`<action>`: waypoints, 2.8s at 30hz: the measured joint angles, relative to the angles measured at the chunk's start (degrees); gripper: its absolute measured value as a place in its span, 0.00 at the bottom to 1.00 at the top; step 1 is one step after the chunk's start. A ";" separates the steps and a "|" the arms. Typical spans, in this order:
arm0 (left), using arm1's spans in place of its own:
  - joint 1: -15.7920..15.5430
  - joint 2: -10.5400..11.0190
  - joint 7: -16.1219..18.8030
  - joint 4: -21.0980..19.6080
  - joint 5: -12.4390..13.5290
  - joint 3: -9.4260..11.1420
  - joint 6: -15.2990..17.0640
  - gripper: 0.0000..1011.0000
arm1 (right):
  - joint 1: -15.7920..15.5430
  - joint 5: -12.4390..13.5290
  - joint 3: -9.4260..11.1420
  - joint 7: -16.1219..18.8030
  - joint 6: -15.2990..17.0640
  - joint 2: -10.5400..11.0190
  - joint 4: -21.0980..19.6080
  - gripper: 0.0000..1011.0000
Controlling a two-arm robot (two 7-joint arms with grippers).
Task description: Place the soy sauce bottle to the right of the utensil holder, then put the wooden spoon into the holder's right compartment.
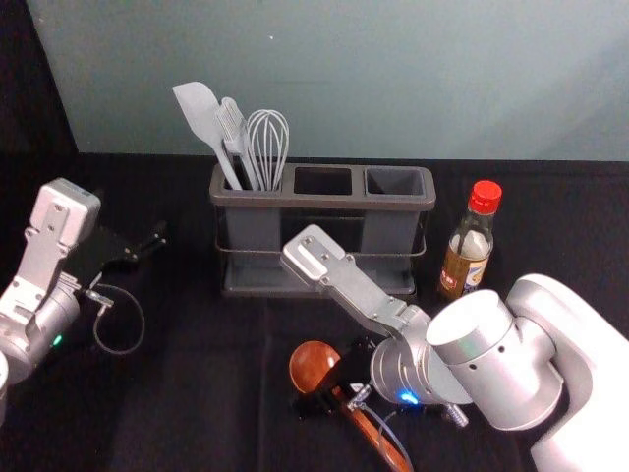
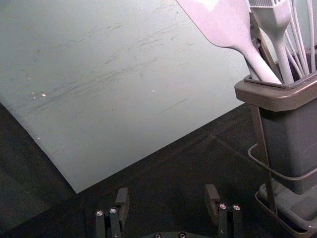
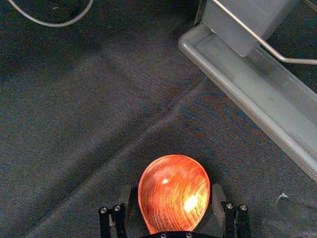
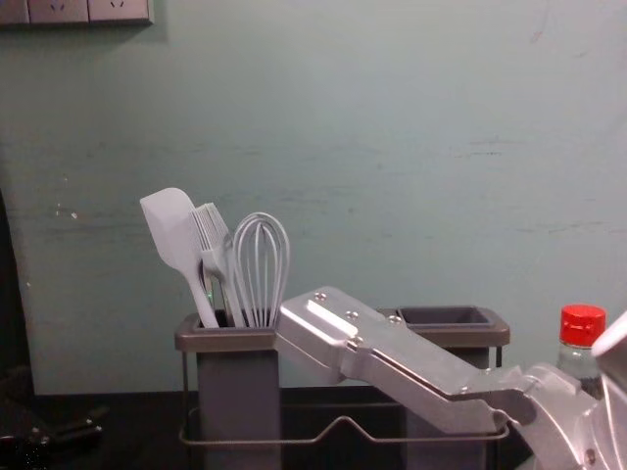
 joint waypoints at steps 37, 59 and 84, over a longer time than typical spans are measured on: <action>0.00 0.00 0.00 0.00 0.00 0.00 0.00 0.99 | -0.25 -0.56 0.14 0.30 -0.76 -0.14 0.02 0.83; 0.00 0.00 0.00 0.00 0.00 0.00 0.00 0.99 | -2.89 -0.94 3.55 0.78 -4.01 1.19 -4.60 0.83; 0.00 0.00 0.00 0.00 0.00 0.00 0.00 0.99 | -8.20 -1.78 13.19 0.96 -18.43 1.39 -15.70 0.83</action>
